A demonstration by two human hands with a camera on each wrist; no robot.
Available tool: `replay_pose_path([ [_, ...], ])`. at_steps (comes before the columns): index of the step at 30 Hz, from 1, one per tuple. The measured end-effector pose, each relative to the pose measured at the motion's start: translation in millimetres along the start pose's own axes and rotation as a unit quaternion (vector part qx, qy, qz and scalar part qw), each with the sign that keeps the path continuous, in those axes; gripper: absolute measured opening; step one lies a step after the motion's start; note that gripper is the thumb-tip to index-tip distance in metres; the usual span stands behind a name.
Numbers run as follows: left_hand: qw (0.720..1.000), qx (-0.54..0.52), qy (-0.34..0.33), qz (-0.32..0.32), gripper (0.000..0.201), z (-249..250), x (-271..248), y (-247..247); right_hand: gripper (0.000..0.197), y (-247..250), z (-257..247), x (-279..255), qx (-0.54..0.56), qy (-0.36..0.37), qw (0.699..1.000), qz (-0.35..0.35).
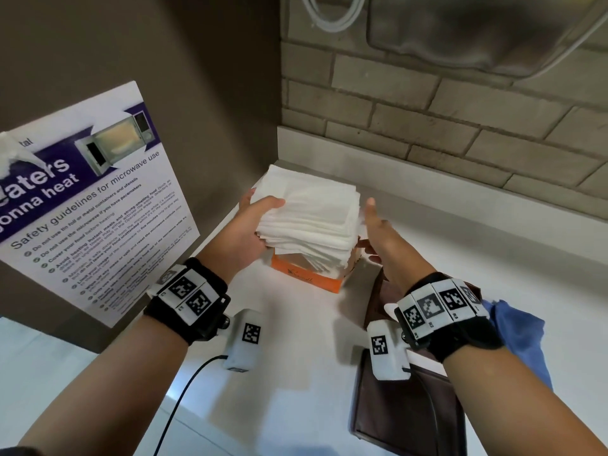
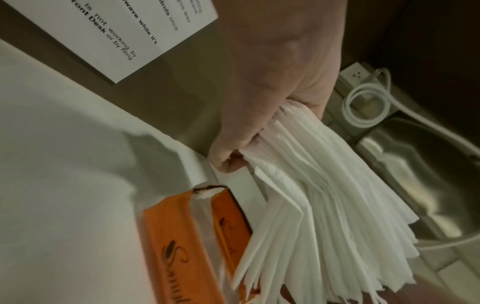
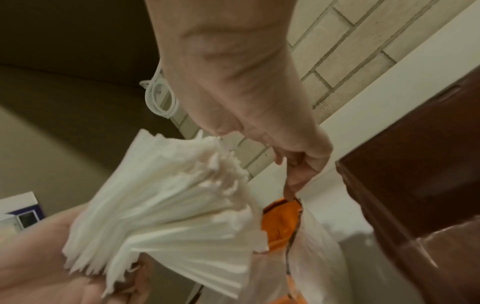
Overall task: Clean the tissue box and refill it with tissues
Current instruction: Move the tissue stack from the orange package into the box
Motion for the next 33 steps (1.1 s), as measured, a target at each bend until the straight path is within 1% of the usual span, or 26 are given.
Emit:
replay_pose_path([
  [3,0.999,-0.027,-0.005,-0.036,0.044,17.2,-14.7,-7.9,0.085,10.5,1.8,-4.1,0.118,0.03,0.993,-0.008],
  [5,0.997,-0.037,0.002,-0.062,0.037,25.2,-24.6,-13.8,0.092,12.5,6.3,-11.1,0.191,0.024,0.979,-0.065],
  [7,0.995,-0.048,0.008,-0.086,0.033,30.0,-32.3,-20.4,0.096,12.3,11.3,-19.3,0.237,0.005,0.962,-0.135],
  [9,0.993,-0.055,0.015,-0.103,0.035,30.1,-38.3,-27.7,0.094,11.7,15.5,-32.1,0.265,0.0,0.944,-0.196],
  [11,0.992,-0.047,0.021,-0.111,0.038,24.3,-43.2,-34.8,0.094,14.2,20.1,-42.9,0.304,0.006,0.923,-0.237],
  [14,0.995,-0.008,0.017,-0.1,0.046,5.3,-48.0,-40.5,0.091,29.2,28.3,-60.0,0.365,0.011,0.893,-0.265],
  [15,0.996,0.006,0.012,-0.094,0.049,-1.0,-50.1,-41.4,0.09,37.1,32.4,-63.3,0.365,0.018,0.892,-0.266],
  [16,0.995,0.024,0.009,-0.093,0.051,-7.4,-51.7,-42.7,0.088,45.0,37.8,-65.0,0.347,0.03,0.901,-0.259],
  [17,0.994,0.044,0.007,-0.1,0.051,-12.7,-55.1,-45.7,0.083,51.7,42.4,-67.4,0.313,0.045,0.916,-0.247],
  [18,0.992,0.063,0.006,-0.109,0.051,-18.9,-58.7,-50.1,0.074,56.6,46.8,-70.9,0.274,0.062,0.932,-0.228],
  [20,0.987,0.101,0.003,-0.123,0.052,-30.7,-66.8,-64.2,0.054,63.4,55.6,-75.0,0.199,0.077,0.961,-0.176],
  [21,0.984,0.117,0.003,-0.131,0.054,-37.4,-70.9,-73.5,0.048,67.7,59.8,-74.9,0.178,0.079,0.971,-0.139],
  [23,0.977,0.138,0.009,-0.162,0.053,-49.9,-78.3,-93.0,0.04,80.6,65.8,-74.1,0.165,0.099,0.979,-0.069],
  [25,0.97,0.145,0.014,-0.194,0.046,-58.3,-82.3,-109.3,0.037,98.2,73.0,-74.4,0.176,0.112,0.977,-0.033],
  [28,0.962,0.161,0.016,-0.218,0.039,-66.7,-80.2,-125.4,0.038,122.4,89.8,-73.1,0.202,0.098,0.974,-0.023],
  [30,0.955,0.201,0.004,-0.218,0.043,-73.1,-78.5,-133.9,0.043,129.7,101.9,-68.5,0.206,0.085,0.975,-0.016],
  [31,0.948,0.233,-0.006,-0.219,0.046,-79.4,-75.6,-136.6,0.05,131.7,108.0,-65.4,0.205,0.076,0.976,-0.003],
  [33,0.931,0.288,-0.007,-0.225,0.044,-101.6,-62.1,-134.5,0.074,133.8,121.3,-58.5,0.219,0.045,0.975,0.022],
])
Point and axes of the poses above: each hand's wrist, its own x-axis towards the middle knuckle, its own y-axis out of the back of the hand, z = x × y, the point moved 3 cm from there along x, towards the middle knuckle, and after that the axes turned 10 degrees about -y, right-handed, at the moved point
